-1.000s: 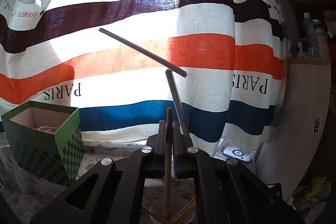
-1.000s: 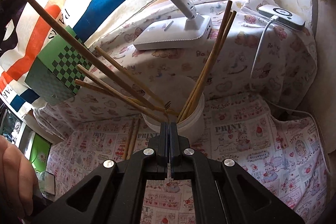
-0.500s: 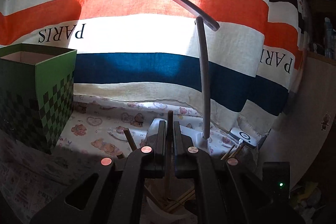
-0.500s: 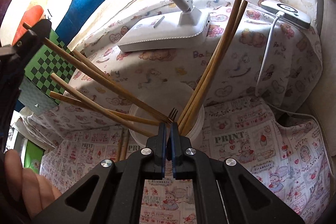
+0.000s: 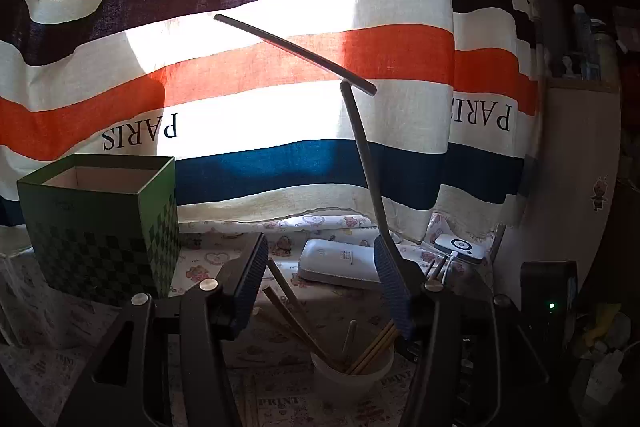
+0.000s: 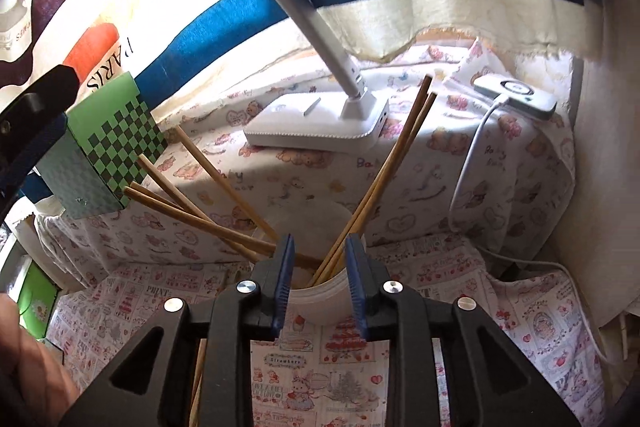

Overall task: Organize utensils
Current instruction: 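Open both tools to release the chopstick and fork into the cup, then withdraw both open tools from the cup toward the remaining chopsticks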

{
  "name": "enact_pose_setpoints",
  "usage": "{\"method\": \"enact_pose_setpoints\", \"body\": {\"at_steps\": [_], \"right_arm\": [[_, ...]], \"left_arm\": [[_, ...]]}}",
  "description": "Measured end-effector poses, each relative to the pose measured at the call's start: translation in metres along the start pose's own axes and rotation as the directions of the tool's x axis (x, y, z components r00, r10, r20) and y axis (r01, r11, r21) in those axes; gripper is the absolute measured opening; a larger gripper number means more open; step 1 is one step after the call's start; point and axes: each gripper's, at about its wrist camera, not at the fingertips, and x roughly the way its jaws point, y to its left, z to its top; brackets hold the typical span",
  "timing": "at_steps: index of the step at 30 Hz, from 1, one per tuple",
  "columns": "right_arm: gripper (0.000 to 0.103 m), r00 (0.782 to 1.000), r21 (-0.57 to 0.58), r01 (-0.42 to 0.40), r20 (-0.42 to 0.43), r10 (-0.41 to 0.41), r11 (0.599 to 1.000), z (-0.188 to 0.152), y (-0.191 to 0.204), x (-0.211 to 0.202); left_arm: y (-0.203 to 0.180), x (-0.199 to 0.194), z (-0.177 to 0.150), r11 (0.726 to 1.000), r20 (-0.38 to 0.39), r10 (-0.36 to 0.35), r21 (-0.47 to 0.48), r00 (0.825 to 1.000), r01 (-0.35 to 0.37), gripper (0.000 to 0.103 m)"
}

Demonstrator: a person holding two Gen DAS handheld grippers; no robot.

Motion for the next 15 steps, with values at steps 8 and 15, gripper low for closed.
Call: {"method": "enact_pose_setpoints", "body": {"at_steps": [8, 15], "right_arm": [[0.064, 0.98, -0.018, 0.02, 0.2, -0.016, 1.0, -0.024, 0.02, -0.065], [0.077, 0.967, 0.042, -0.027, 0.255, 0.015, 0.999, -0.056, 0.04, -0.072]], "left_arm": [[0.037, -0.061, -0.025, 0.99, 0.074, 0.105, 0.089, 0.992, -0.112, 0.102], [0.082, -0.072, -0.099, 0.978, 0.031, 0.2, 0.053, 0.979, -0.201, 0.103]]}}
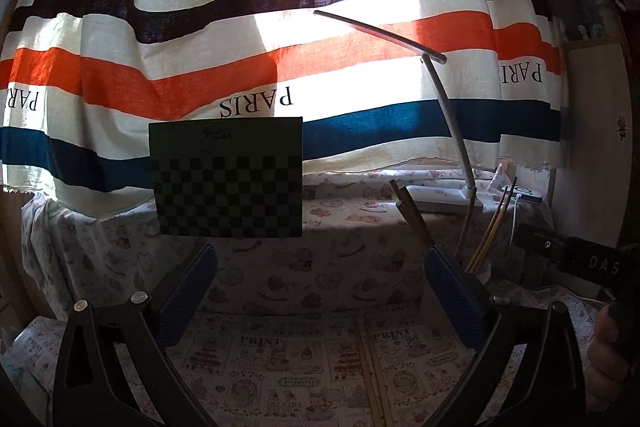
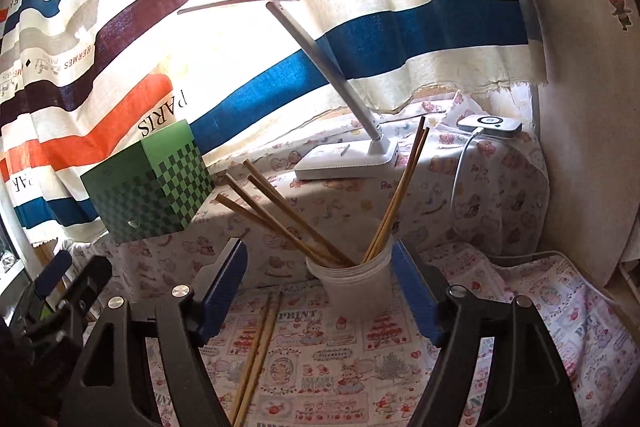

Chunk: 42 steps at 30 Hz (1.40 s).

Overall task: Organize utensils
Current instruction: 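Withdraw both open tools from the cup toward the remaining chopsticks, then grasp a bamboo chopstick from the table with the left tool and lift it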

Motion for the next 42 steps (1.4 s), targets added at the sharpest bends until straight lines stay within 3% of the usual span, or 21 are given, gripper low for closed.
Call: {"method": "enact_pose_setpoints", "body": {"at_steps": [4, 9, 11, 18, 25, 30, 34, 36, 38, 39, 41, 42], "right_arm": [[0.077, 1.0, 0.008, -0.001, -0.009, 0.001, 1.0, -0.022, 0.005, 0.014], [0.077, 0.992, 0.037, -0.014, -0.121, 0.018, 0.999, -0.043, 0.0, 0.039], [0.077, 0.99, -0.001, 0.028, -0.138, -0.028, 1.0, -0.052, 0.0, 0.044], [0.077, 0.977, 0.023, 0.012, -0.215, -0.007, 1.0, -0.064, -0.004, 0.06], [0.077, 0.976, -0.008, 0.066, -0.205, -0.066, 0.998, -0.065, -0.007, 0.063], [0.077, 0.972, 0.013, 0.049, -0.232, -0.045, 0.999, -0.066, -0.009, 0.067], [0.077, 0.97, 0.024, 0.044, -0.238, -0.037, 0.999, -0.067, -0.01, 0.067], [0.077, 0.969, 0.025, 0.044, -0.242, -0.037, 0.999, -0.067, -0.009, 0.067], [0.077, 0.967, 0.028, 0.041, -0.252, -0.032, 0.999, -0.067, -0.009, 0.068], [0.077, 0.966, 0.031, 0.037, -0.256, -0.028, 0.999, -0.067, -0.009, 0.068], [0.077, 0.964, 0.041, 0.029, -0.265, -0.017, 0.999, -0.067, -0.009, 0.069], [0.077, 0.963, 0.044, 0.027, -0.269, -0.014, 0.999, -0.067, -0.009, 0.069]], "left_arm": [[0.025, 0.005, -0.023, 0.997, -0.082, 0.012, -0.071, 0.997, -0.018, 0.103], [0.039, 0.007, -0.025, 0.991, -0.111, 0.052, -0.117, 0.992, -0.065, 0.103], [0.036, 0.012, -0.031, 0.992, -0.132, 0.054, -0.103, 0.99, -0.068, 0.103], [0.019, 0.039, -0.058, 0.996, -0.232, 0.083, -0.018, 0.969, -0.09, 0.103], [0.019, 0.052, -0.069, 0.998, -0.322, 0.018, -0.052, 0.947, -0.036, 0.103], [0.014, 0.057, -0.073, 0.998, -0.355, 0.047, -0.016, 0.934, -0.057, 0.103], [0.009, 0.058, -0.075, 0.999, -0.383, 0.03, -0.005, 0.923, -0.035, 0.102], [0.007, 0.059, -0.076, 1.0, -0.402, 0.005, -0.013, 0.915, -0.011, 0.097], [0.005, 0.061, -0.078, 0.999, -0.436, -0.032, -0.031, 0.899, 0.021, 0.08], [0.004, 0.064, -0.079, 0.998, -0.463, -0.059, -0.046, 0.885, 0.043, 0.075], [0.003, 0.067, -0.082, 0.992, -0.497, -0.122, -0.094, 0.859, 0.087, 0.054], [0.002, 0.068, -0.084, 0.987, -0.511, -0.157, -0.119, 0.845, 0.111, 0.05]]}}
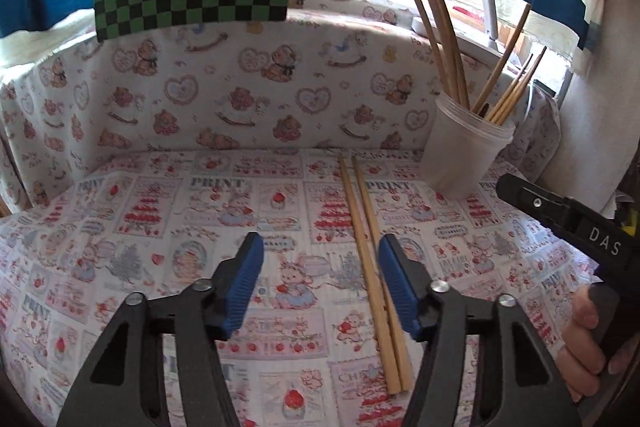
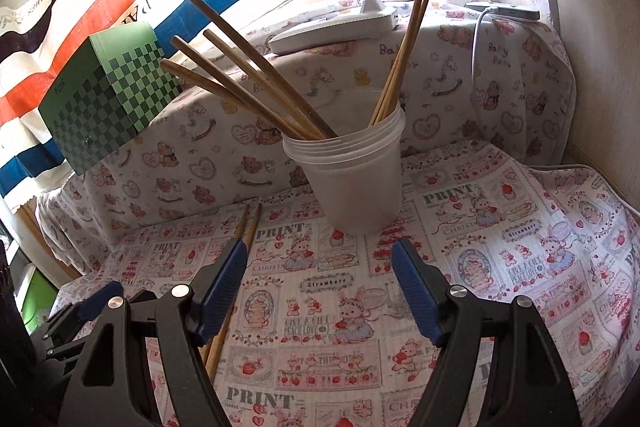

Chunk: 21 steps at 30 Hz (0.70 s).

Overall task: Organize utensils
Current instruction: 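Grasp a bamboo chopstick from the table with the left tool and lift it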

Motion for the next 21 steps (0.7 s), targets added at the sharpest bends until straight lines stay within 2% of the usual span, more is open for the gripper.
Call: {"method": "enact_pose_setpoints", "body": {"at_steps": [2, 5, 10, 13, 17, 21], "right_arm": [[0.077, 1.0, -0.002, 0.012, -0.005, -0.012, 1.0, 0.0, 0.0, 0.001], [0.077, 0.999, -0.009, 0.033, -0.006, -0.033, 0.999, -0.001, 0.001, 0.003], [0.077, 0.999, -0.009, 0.043, -0.025, -0.044, 0.999, -0.002, 0.001, 0.006], [0.077, 0.999, -0.014, 0.049, -0.017, -0.049, 0.999, -0.001, 0.001, 0.005], [0.077, 0.998, -0.02, 0.068, -0.008, -0.068, 0.997, -0.001, 0.002, 0.004], [0.077, 0.998, -0.015, 0.059, -0.006, -0.059, 0.998, 0.0, 0.001, 0.002]], "left_arm": [[-0.003, 0.005, -0.003, 0.998, -0.046, -0.056, 0.003, 0.997, 0.056, 0.043], [-0.011, 0.012, -0.007, 0.997, -0.112, -0.068, 0.02, 0.991, 0.071, 0.029], [-0.022, 0.02, -0.015, 0.994, -0.168, -0.078, 0.057, 0.983, 0.089, 0.029], [-0.025, 0.025, -0.019, 0.996, -0.195, -0.034, 0.074, 0.98, 0.049, 0.028], [-0.023, 0.027, -0.021, 0.998, -0.207, -0.023, 0.051, 0.978, 0.034, 0.025], [-0.032, 0.026, -0.025, 0.993, -0.199, 0.023, 0.114, 0.98, 0.0, 0.025]]}}
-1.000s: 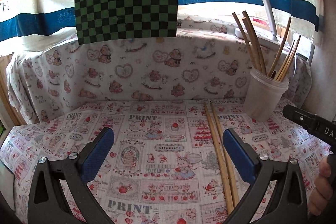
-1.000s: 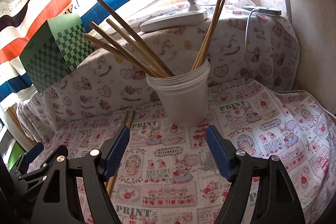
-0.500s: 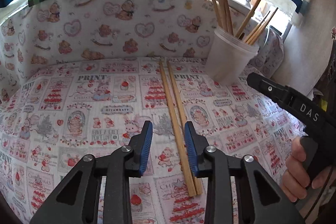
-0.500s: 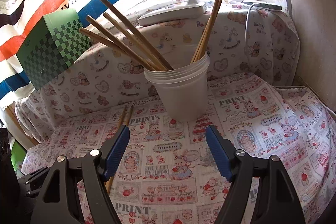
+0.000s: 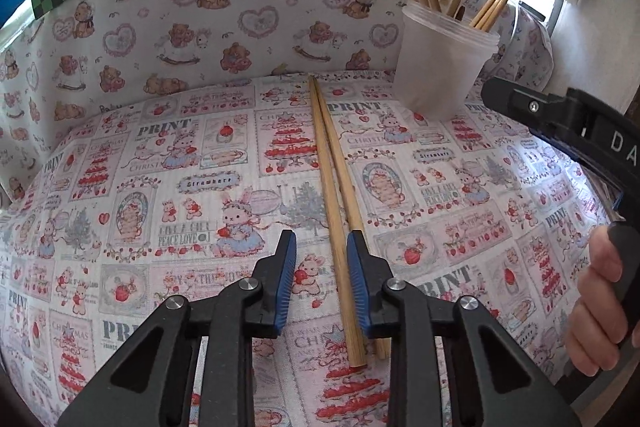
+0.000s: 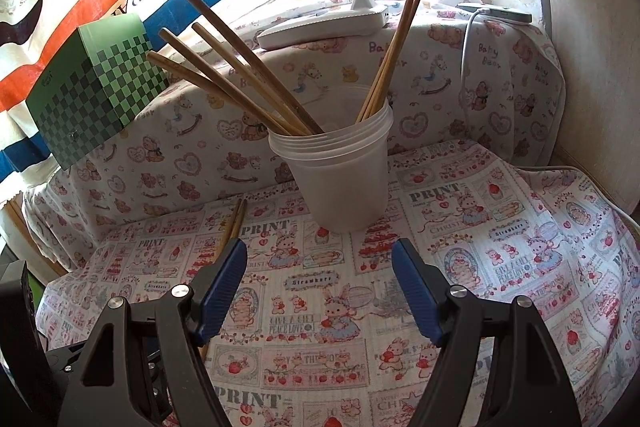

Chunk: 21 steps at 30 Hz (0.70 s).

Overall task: Organize utensils
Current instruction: 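Grasp a bamboo chopstick from the table with the left tool and lift it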

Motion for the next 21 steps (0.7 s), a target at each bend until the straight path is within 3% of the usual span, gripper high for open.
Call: {"method": "enact_pose_setpoints", "body": {"at_steps": [3, 5, 7, 9, 10, 12, 16, 21], "right_arm": [[0.077, 1.0, 0.0, 0.001, 0.002, -0.001, 1.0, 0.0, 0.0, -0.001], [0.077, 1.0, 0.0, 0.004, -0.002, -0.004, 1.0, -0.001, 0.0, 0.0], [0.077, 1.0, 0.0, 0.01, -0.006, -0.01, 1.0, -0.001, 0.0, 0.0], [0.077, 1.0, -0.002, 0.017, -0.009, -0.017, 1.0, -0.001, 0.0, 0.002], [0.077, 1.0, -0.002, 0.021, -0.011, -0.021, 1.0, -0.001, 0.0, 0.003], [0.077, 1.0, -0.003, 0.023, -0.018, -0.023, 1.0, -0.002, 0.0, 0.005], [0.077, 1.0, -0.007, 0.026, -0.015, -0.026, 1.0, -0.002, 0.001, 0.005], [0.077, 1.0, -0.011, 0.027, -0.014, -0.028, 1.0, -0.002, 0.002, 0.006]], "left_arm": [[-0.004, 0.004, 0.0, 0.999, -0.005, 0.029, 0.026, 1.0, -0.029, 0.025], [-0.004, 0.004, 0.0, 0.999, -0.004, 0.016, 0.03, 1.0, -0.016, 0.032], [-0.002, 0.004, 0.001, 1.0, -0.005, 0.004, 0.017, 1.0, -0.004, 0.031], [0.001, 0.003, 0.002, 1.0, -0.006, 0.01, 0.01, 1.0, -0.01, 0.024], [0.004, 0.003, 0.002, 1.0, -0.005, 0.018, 0.005, 1.0, -0.018, 0.011], [0.011, 0.002, 0.004, 1.0, -0.009, 0.007, -0.023, 1.0, -0.008, 0.007], [0.026, -0.02, 0.01, 0.995, 0.096, -0.005, -0.098, 0.995, 0.015, 0.006], [0.042, -0.068, 0.017, 0.988, 0.286, 0.002, -0.146, 0.958, 0.042, 0.006]]}}
